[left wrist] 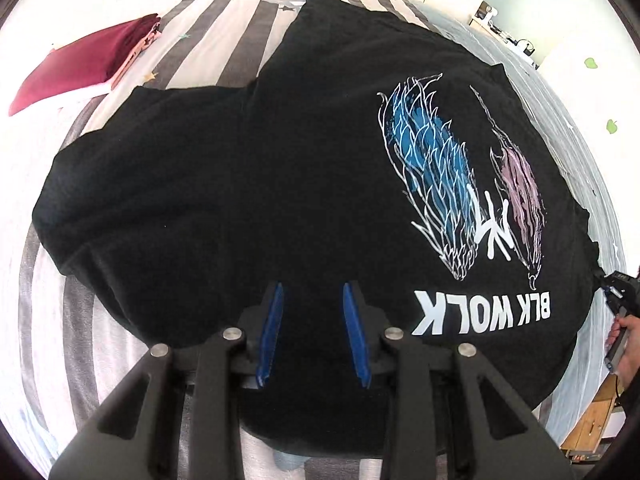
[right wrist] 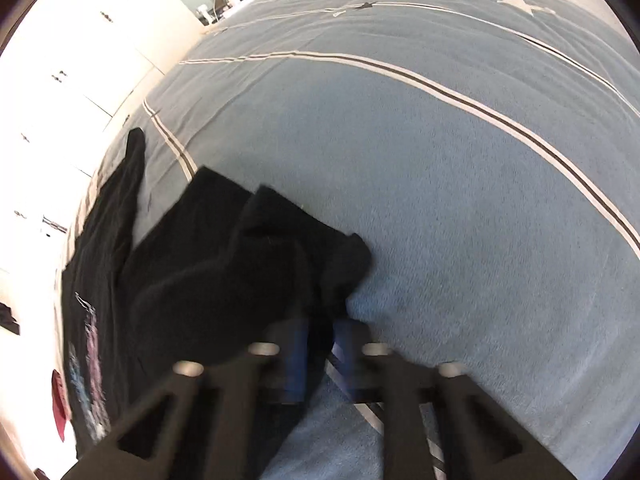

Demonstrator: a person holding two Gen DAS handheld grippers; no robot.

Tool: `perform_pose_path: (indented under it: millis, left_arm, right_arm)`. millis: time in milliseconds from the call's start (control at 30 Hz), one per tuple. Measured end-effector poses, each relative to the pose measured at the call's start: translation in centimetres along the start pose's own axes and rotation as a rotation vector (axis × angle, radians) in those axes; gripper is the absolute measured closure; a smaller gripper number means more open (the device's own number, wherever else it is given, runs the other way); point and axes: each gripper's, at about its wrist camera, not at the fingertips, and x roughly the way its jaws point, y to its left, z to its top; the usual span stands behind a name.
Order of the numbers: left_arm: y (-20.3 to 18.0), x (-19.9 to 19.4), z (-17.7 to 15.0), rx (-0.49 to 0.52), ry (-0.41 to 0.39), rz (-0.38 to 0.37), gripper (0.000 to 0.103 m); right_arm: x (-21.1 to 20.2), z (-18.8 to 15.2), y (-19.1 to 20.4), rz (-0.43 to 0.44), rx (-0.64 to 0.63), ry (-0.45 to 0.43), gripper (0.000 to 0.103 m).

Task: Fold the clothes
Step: 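Move both grippers to the hem of the black T-shirt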

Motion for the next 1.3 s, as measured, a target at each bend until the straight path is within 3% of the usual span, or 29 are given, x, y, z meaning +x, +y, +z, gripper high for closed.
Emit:
perform_pose_path:
  millis: [67, 200, 433, 667, 933, 1133, 1300]
  left_arm:
    - [-0.1, -0.5, 0.0, 0.0, -0.009, 0.003, 0.075]
    - [-0.4, -0.5, 0.0, 0.003, -0.008, 0.015, 0.075]
    - [-0.9, -0.4, -0.8, -0.01, 0.003, 0.021, 0.075]
    - [-1.1, 0.0, -1.6, -0.033, 0.031, 0.02, 0.075]
    - [-1.7, 0.4, -2.0, -0.023, 0.053, 0.029, 0.075]
    - [-1.6, 0.4, -2.3, -0.017, 0.05, 0.038, 0.075]
    - [-1.2, 0.3, -2.8, -0.029, 0.05, 0.042, 0.075]
  right_arm:
    - [-2.7, 0.7, 1.5, -0.011, -0.072, -0.045, 0.095]
    - [-5.8, 1.8, 4.2, -0.126, -0.252, -0.049, 0.095]
    - [0.0, 4.4, -2.8, -0.222, -0.014, 0.116, 0.084]
    - [-1.7, 1.3, -2.1, -0.048, -0.056, 0.083, 0.084]
    - [-0.1, -1.5, -0.6, 0.012, -0.053, 0.081, 0.08]
    - [1.1, 0.9, 0.4, -0.037, -0.137, 0.052, 0.083]
    - [-1.0, 3.3, -2.5, -0.133, -0.094, -0.005, 0.083]
